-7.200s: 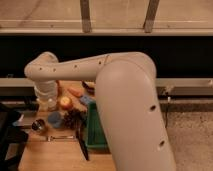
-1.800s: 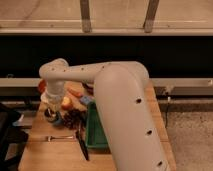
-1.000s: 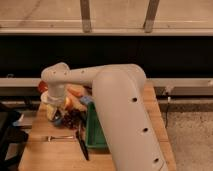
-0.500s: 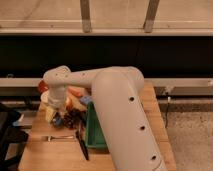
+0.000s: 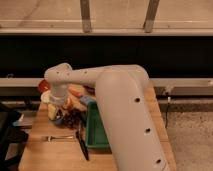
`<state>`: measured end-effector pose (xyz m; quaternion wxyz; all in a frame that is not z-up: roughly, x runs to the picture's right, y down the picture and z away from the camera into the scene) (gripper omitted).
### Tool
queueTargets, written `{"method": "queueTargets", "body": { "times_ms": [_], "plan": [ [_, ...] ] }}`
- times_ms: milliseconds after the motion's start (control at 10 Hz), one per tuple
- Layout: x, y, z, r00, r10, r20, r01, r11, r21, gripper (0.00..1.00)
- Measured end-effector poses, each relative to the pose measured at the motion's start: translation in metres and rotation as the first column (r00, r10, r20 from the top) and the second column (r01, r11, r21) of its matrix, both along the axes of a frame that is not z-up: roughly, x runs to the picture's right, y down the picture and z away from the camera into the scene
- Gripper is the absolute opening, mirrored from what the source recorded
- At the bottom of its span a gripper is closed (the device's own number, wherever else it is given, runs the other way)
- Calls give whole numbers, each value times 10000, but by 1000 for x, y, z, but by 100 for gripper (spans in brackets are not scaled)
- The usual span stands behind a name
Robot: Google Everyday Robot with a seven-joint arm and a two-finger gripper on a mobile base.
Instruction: Stack cups on top of each other
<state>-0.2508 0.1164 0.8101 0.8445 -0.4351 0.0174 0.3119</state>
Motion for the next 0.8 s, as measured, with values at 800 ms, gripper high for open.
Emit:
{"method": "queueTargets", "body": {
  "times_ms": [800],
  "plan": [
    [4,-15,-7,9999,150,47,-151,9992,362,63]
  ]
}}
